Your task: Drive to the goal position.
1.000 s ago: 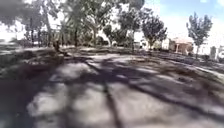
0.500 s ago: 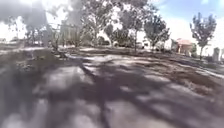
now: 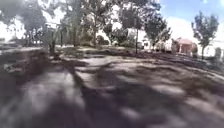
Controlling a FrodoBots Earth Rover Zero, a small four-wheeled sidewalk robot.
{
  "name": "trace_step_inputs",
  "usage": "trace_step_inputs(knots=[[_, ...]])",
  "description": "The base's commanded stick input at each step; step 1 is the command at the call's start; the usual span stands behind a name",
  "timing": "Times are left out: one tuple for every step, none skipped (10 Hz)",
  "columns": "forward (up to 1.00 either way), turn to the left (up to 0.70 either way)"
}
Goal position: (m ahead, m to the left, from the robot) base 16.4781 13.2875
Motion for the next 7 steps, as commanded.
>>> trace_step_inputs(knots=[[1.00, 0.00], [1.00, 0.00], [1.00, 0.00], [0.91, 0.00], [0.65, 0.00], [0.39, 0.00], [0.12, 0.00]])
